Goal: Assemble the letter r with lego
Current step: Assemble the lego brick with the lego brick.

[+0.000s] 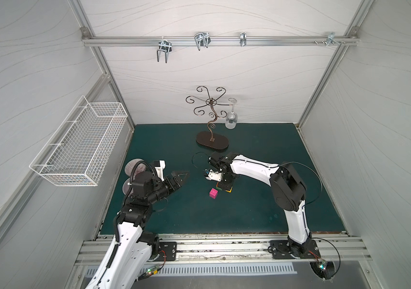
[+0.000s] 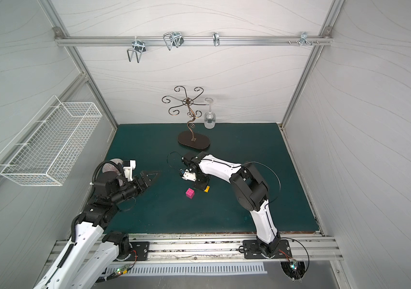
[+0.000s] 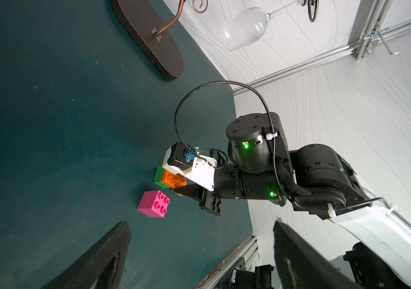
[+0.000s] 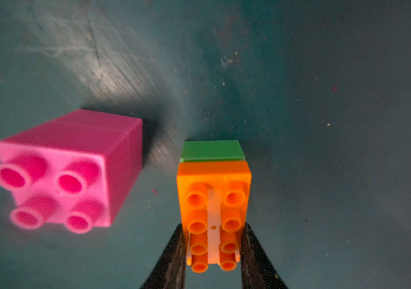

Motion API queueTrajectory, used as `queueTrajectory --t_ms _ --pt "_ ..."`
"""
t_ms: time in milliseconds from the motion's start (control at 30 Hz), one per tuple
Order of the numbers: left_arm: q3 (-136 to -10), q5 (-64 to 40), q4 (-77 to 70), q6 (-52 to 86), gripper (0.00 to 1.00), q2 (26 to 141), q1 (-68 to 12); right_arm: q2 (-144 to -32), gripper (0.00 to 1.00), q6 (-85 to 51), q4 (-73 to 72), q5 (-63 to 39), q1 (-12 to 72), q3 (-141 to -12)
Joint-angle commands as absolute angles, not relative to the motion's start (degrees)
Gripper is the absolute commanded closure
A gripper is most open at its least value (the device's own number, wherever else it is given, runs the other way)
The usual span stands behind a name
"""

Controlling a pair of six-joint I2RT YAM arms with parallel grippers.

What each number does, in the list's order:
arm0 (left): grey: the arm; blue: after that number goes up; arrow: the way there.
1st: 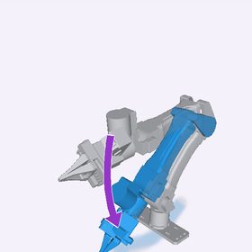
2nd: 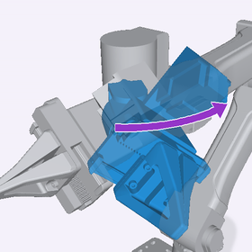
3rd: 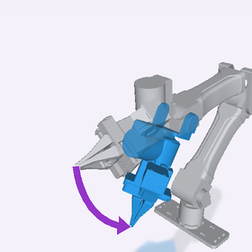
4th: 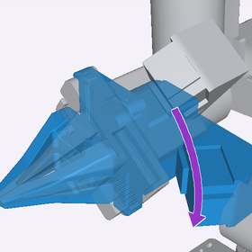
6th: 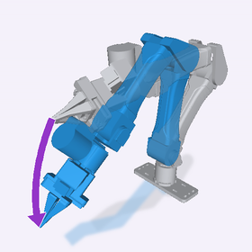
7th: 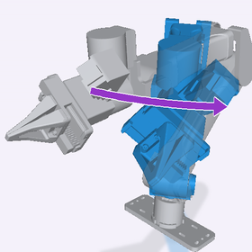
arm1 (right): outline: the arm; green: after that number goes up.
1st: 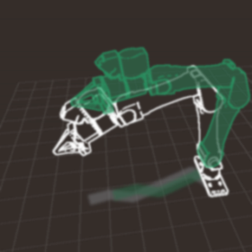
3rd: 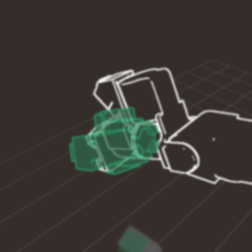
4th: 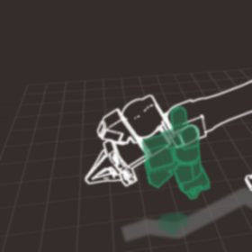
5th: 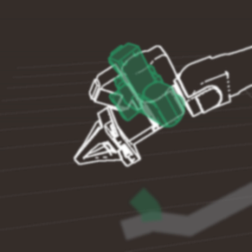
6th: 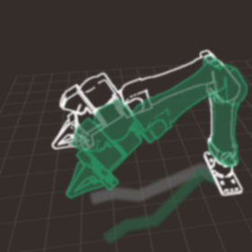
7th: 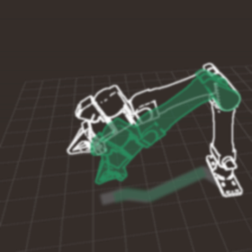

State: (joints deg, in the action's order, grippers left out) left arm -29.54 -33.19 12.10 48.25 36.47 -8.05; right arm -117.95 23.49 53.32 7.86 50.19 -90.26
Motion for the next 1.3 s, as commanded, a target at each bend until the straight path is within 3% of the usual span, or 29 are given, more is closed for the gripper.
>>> queueTrajectory --t_ms 0,600,667,767,933,1000,1267 --pt "-29.62 -32.78 9.49 48.23 0.08 36.20 -8.53 -119.94 1.00 22.06 56.35 9.31 50.54 -92.02" --pt "-28.01 -31.93 11.91 46.54 0.09 34.21 -9.58 -124.92 1.00 20.26 63.39 8.08 50.80 -97.03" --pt "-27.63 -31.96 11.87 46.53 0.08 34.02 -9.62 -124.23 0.94 20.03 63.43 8.28 50.80 -97.10" --pt "-27.42 -31.83 11.78 46.67 0.08 34.01 -9.59 -123.09 0.75 20.10 63.66 6.65 50.80 -97.56" --pt "-27.50 -31.59 12.52 46.24 0.07 33.61 -9.58 -120.72 0.65 19.32 63.34 4.90 50.80 -98.92" --pt "-27.77 -31.38 13.28 45.76 0.07 33.29 -9.63 -119.81 0.57 18.68 63.21 5.19 50.80 -99.85" --pt "-27.77 -30.77 14.94 45.07 0.06 31.98 -9.58 -116.67 0.56 17.04 63.27 5.83 50.71 -103.01"
